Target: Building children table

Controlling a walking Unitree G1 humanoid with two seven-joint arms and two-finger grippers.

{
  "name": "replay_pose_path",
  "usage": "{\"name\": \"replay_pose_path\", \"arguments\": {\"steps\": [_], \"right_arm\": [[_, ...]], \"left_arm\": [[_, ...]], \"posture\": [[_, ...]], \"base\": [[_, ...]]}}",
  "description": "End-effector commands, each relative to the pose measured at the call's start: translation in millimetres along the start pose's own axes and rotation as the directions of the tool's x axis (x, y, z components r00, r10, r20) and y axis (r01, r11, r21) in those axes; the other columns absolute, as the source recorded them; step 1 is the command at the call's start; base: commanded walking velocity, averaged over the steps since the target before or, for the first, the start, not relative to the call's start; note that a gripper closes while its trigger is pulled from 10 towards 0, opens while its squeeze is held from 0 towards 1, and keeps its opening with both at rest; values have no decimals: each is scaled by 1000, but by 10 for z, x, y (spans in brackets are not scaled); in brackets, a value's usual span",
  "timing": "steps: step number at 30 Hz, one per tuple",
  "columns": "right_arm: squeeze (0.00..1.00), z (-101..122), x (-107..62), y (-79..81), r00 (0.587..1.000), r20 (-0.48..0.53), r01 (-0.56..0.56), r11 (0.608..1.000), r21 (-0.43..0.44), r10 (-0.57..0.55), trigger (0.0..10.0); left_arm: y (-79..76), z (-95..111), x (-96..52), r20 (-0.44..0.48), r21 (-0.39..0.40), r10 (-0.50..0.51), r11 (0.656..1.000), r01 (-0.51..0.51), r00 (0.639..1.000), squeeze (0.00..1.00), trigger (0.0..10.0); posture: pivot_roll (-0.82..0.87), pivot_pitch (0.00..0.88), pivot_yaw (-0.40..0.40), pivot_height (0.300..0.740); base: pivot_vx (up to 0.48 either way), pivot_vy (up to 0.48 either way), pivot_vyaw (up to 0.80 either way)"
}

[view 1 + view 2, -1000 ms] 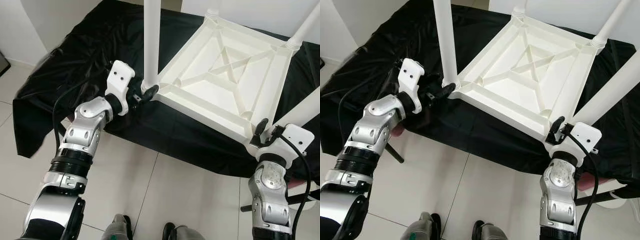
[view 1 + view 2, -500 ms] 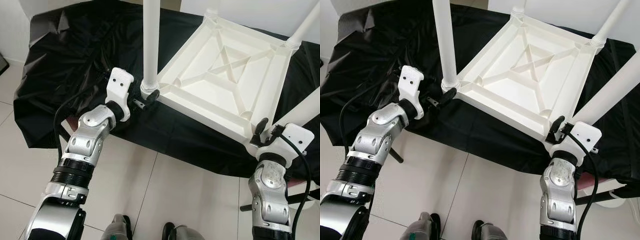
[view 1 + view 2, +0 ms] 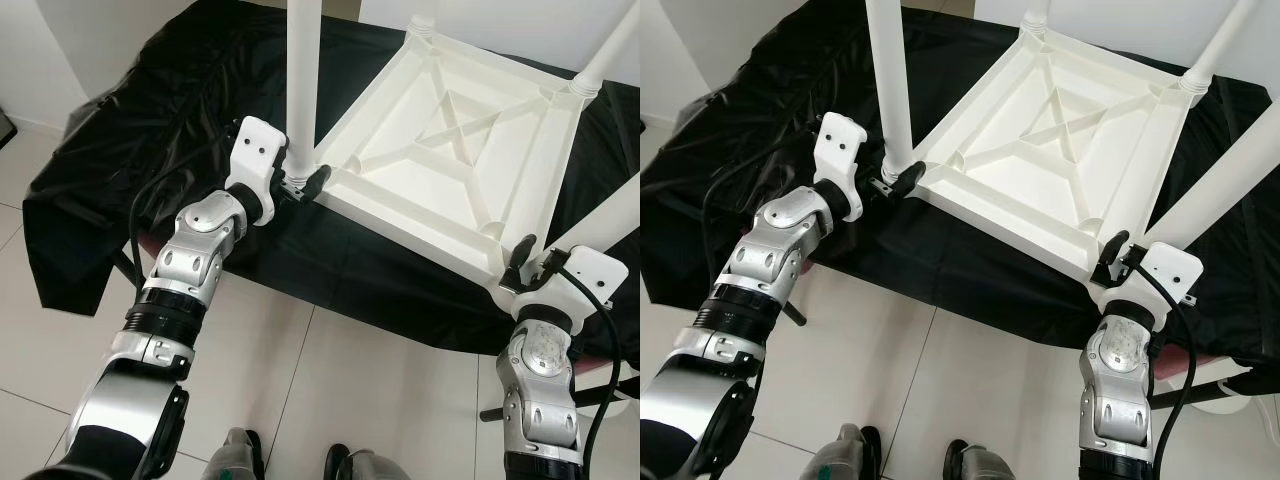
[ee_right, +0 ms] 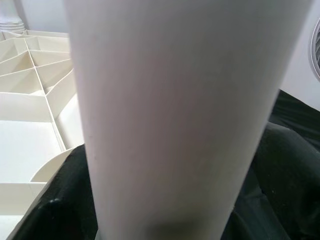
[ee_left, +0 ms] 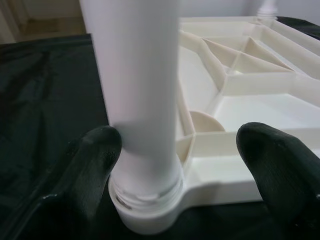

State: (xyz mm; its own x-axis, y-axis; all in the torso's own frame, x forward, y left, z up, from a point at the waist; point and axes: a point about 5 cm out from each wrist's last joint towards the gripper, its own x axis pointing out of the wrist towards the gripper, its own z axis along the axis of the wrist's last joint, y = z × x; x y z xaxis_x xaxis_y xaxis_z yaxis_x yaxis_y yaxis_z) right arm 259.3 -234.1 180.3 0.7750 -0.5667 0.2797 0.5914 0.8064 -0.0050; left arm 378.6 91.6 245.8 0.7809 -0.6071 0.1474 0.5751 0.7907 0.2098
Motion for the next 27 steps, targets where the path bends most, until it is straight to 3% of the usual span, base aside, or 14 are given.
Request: {"name": "replay_pose_path", "arguments": {"steps": [1,7,18,22,23,24,27], "right_arm": [[0,-152,-49,-61,997,-74,20,999,-33,-22,10000],[0,-142,-55,-46,997,-70,12,1000,-29,-14,10000],[0,-95,-52,4,998,-53,-26,1000,-10,25,10000],[0,-69,-11,-10,999,-42,-31,999,-13,31,10000],[0,-69,-11,-10,999,-42,-31,999,-13,31,10000],[0,-62,3,-16,999,-40,-32,999,-10,31,10000],[0,-41,38,-15,998,-32,-54,999,7,54,10000]], "left_arm": [[11,-27,14,-10,1,52,999,-52,999,0,10000],[68,23,118,2,-1,123,992,-123,992,0,10000],[39,63,274,1,-20,226,974,-226,974,0,10000],[88,90,331,-11,24,382,924,-382,924,0,10000],[88,90,331,-11,24,382,924,-382,924,0,10000],[114,93,336,-17,56,438,898,-437,899,0,10000],[131,85,343,-30,55,475,879,-473,879,0,10000]], "posture": [[77,223,-17,740],[77,223,-17,740],[62,221,-11,740],[57,222,-9,740],[57,222,-9,740],[58,223,-8,740],[60,227,-8,740]], "base": [[0,0,0],[0,0,0],[0,0,0],[0,0,0],[0,0,0],[0,0,0],[0,0,0]]}}
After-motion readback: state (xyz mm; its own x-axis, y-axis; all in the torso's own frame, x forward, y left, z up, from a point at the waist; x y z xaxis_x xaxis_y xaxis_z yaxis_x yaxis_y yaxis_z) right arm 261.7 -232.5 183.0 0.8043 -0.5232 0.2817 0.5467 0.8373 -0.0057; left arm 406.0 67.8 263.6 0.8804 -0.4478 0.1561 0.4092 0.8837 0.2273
